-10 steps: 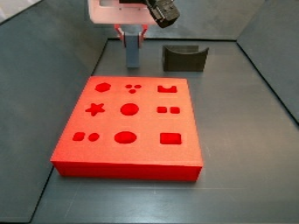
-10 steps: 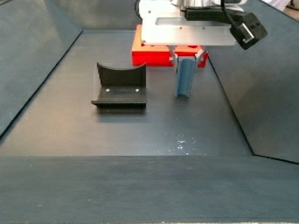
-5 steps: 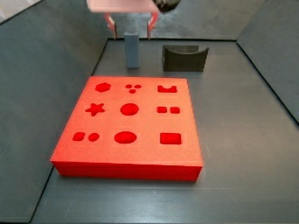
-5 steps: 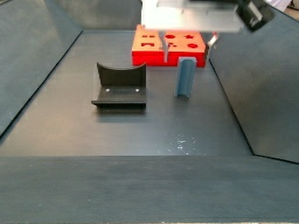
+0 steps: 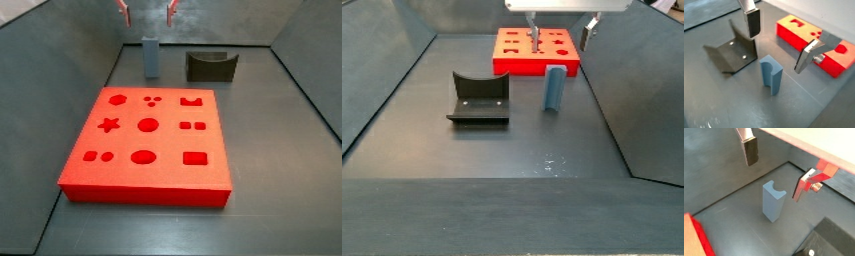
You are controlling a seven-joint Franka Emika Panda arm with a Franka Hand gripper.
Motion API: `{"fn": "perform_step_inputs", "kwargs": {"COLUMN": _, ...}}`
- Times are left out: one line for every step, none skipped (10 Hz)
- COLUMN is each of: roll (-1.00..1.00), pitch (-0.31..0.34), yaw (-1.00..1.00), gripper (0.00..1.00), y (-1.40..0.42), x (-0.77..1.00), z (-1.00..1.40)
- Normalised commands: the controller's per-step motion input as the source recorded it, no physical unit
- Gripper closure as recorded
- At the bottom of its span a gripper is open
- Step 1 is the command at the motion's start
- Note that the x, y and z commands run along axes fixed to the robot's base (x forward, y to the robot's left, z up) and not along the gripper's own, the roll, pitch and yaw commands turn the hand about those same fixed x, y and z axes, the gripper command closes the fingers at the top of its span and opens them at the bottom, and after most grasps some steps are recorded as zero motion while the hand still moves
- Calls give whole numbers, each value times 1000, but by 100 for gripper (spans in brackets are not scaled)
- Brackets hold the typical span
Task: Pick up the arch object. Move up. Place the arch object on the fixture. Regrasp the arch object. Rotate the arch object. Move to above the board. Insert the arch object.
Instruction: Rotate the arch object.
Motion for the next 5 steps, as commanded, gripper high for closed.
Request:
{"fn": "perform_step_inputs", "kwargs": {"roll": -9, "pitch": 4, "yaw": 1000, "gripper": 0, "y": -5, "x": 32, "z": -59}}
{"fn": "perform_step_inputs", "kwargs": {"roll": -10, "pitch": 3, "yaw": 1000, "gripper": 0, "y": -4, "x": 37, "z": -36}}
{"fn": "perform_step_inputs", "kwargs": {"roll": -10, "pitch": 3, "yaw": 1000, "gripper": 0, "y": -4, "x": 37, "z": -35}}
{"fn": "perform_step_inputs", "kwargs": {"roll": -10, "pitch": 4, "yaw": 1000, "gripper": 0, "y": -3, "x": 37, "z": -34}}
{"fn": "perform_step_inputs", "kwargs": {"roll": -10, "pitch": 4, "yaw": 1000, "gripper": 0, "y": -3, "x": 37, "z": -33}}
